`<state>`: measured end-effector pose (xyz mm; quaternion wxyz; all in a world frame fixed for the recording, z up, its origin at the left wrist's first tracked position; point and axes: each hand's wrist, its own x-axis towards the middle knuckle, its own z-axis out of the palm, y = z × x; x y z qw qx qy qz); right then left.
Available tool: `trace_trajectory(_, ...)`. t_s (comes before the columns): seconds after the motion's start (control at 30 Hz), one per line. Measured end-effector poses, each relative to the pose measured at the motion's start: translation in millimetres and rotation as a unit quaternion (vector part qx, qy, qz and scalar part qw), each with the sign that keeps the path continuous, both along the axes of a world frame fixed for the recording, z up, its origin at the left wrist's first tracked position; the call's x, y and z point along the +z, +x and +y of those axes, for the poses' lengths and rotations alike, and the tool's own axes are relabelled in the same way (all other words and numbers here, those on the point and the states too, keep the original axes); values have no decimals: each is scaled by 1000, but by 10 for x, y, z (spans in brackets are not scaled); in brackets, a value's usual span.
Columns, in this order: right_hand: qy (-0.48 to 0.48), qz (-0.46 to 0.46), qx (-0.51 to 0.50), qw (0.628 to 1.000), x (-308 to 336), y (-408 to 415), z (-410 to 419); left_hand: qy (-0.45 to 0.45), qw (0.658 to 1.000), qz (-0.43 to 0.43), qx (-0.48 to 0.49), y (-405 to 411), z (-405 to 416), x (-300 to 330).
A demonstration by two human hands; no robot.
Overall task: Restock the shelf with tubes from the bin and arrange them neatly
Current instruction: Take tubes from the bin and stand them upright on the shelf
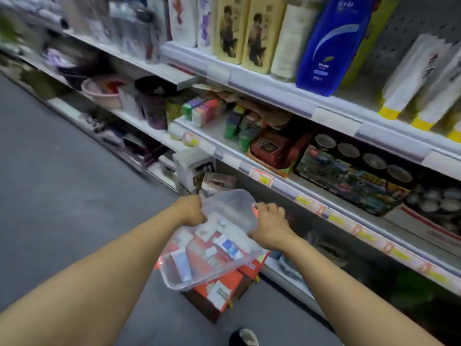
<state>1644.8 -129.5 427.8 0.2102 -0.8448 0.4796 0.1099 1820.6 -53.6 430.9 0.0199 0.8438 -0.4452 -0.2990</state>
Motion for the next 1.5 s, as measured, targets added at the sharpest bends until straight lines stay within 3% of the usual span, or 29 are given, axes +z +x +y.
trace_trajectory(0.33,85,49,44,994,-962,508,-300,79,984,88,134,363,286,-1118)
trace_trajectory(0.67,137,103,63,983,-2140,762,-940,121,949,159,243,299,58,-2283)
trace_trajectory(1.1,207,202,75,954,-3620,861,-1181,147,886,154,412,239,-146,-3550)
trace_trajectory(1.23,189,206,79,957,-3855,868,-1186,144,859,144,470,193,-205,-3850)
trace_trajectory(1.43,180,198,66,961,-4027,883,-1186,132,861,67,487,52,-289,-4160)
trace_trajectory(1.5,188,201,53,960,-4023,898,-1220,147,844,66,512,51,-329,-4233)
